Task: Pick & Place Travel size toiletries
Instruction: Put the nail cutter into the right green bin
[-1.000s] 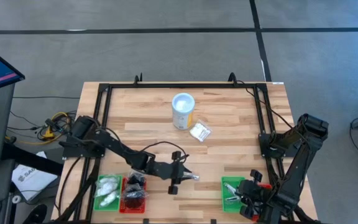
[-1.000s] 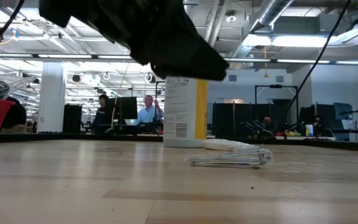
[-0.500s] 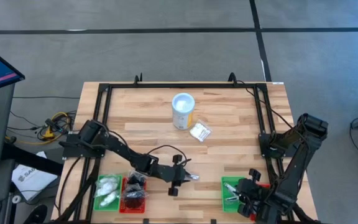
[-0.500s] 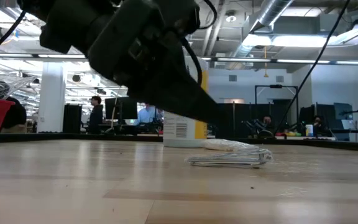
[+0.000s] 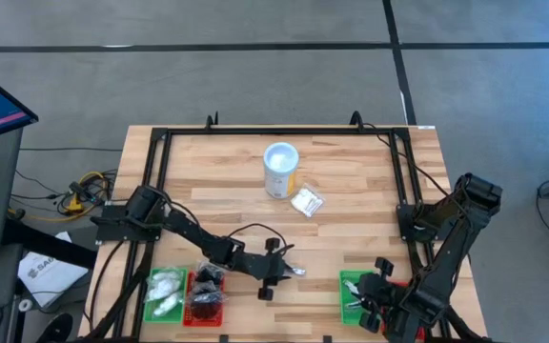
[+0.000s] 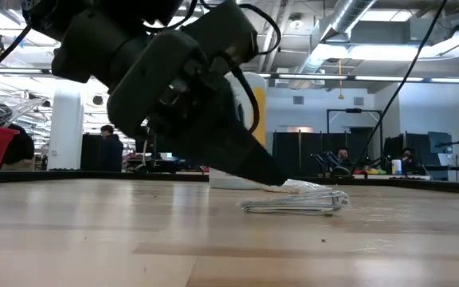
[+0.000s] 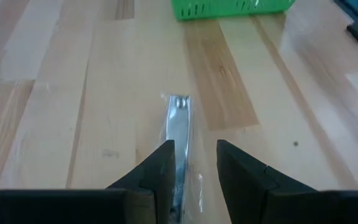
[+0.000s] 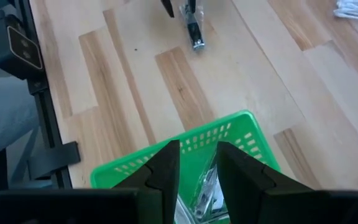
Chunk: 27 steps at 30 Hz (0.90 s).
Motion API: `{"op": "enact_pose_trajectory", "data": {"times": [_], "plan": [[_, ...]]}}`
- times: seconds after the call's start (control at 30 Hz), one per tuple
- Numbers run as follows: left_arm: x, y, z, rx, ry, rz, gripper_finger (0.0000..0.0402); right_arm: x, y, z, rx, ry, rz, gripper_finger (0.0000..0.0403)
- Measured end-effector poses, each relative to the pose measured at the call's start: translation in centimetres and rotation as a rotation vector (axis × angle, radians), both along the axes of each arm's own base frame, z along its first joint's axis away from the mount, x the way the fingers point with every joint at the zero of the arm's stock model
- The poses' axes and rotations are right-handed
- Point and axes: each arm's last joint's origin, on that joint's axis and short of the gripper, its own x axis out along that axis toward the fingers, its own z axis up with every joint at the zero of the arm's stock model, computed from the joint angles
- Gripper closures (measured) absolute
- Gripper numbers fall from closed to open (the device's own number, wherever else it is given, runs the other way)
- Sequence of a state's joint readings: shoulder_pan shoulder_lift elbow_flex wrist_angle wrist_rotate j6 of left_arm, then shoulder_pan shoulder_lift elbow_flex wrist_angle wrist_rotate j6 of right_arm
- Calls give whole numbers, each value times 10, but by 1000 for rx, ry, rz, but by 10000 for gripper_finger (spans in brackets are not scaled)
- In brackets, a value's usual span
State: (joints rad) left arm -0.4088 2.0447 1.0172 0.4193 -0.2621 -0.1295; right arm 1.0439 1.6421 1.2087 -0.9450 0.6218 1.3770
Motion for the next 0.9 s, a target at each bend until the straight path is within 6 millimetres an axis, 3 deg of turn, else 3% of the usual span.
{"op": "enact_pose_trajectory", "data": {"times": [0.63,0.9], "plan": [[2,2,0,14,-9,-6,287,1,1,1,-21,-35,13,305],[2,3,0,11,-9,1,203,1,1,1,-20,-35,13,305]]}}
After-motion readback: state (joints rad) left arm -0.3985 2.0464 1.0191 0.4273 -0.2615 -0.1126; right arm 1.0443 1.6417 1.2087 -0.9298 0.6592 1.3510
